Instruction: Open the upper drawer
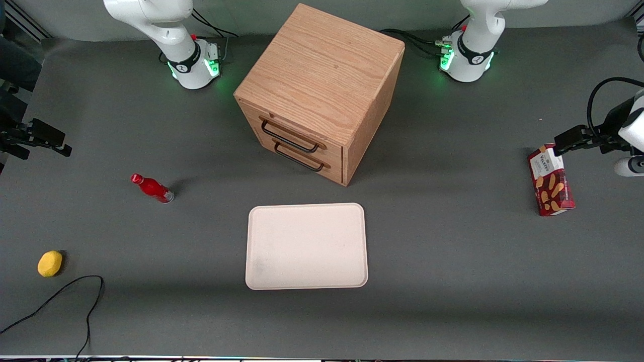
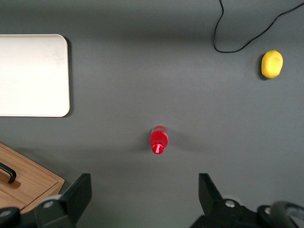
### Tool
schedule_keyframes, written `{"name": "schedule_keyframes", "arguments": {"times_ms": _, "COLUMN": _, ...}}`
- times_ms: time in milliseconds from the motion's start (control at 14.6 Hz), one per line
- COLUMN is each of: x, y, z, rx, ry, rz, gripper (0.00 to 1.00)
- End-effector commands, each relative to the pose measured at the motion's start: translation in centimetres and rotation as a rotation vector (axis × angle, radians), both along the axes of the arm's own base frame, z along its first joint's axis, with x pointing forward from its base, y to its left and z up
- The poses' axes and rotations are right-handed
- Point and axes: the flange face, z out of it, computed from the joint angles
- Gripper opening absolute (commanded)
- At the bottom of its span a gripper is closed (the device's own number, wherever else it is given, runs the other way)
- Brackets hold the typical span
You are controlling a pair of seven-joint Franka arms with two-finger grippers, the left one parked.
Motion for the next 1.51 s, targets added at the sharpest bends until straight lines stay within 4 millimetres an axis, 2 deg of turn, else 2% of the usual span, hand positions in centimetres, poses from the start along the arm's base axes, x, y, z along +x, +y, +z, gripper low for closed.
{"name": "schedule_keyframes", "arguments": {"times_ms": 0, "x": -0.1, "y": 0.0, "z": 0.2, "rx": 0.014, "ry": -0.001, "rz": -0.023, "gripper": 1.0}}
{"name": "schedule_keyframes", "arguments": {"times_ms": 958, "x": 0.1, "y": 0.9, "z": 0.1, "rx": 0.01, "ry": 0.001, "rz": 0.001, "gripper": 1.0}}
{"name": "schedule_keyframes", "arguments": {"times_ms": 1368, "x": 0.7, "y": 4.6, "z": -0.6, "rx": 0.013, "ry": 0.013, "rz": 0.067, "gripper": 1.0}}
{"name": "schedule_keyframes", "arguments": {"times_ms": 1437, "x": 0.9, "y": 5.8, "z": -1.0, "rx": 0.013, "ry": 0.021, "rz": 0.079, "gripper": 1.0}}
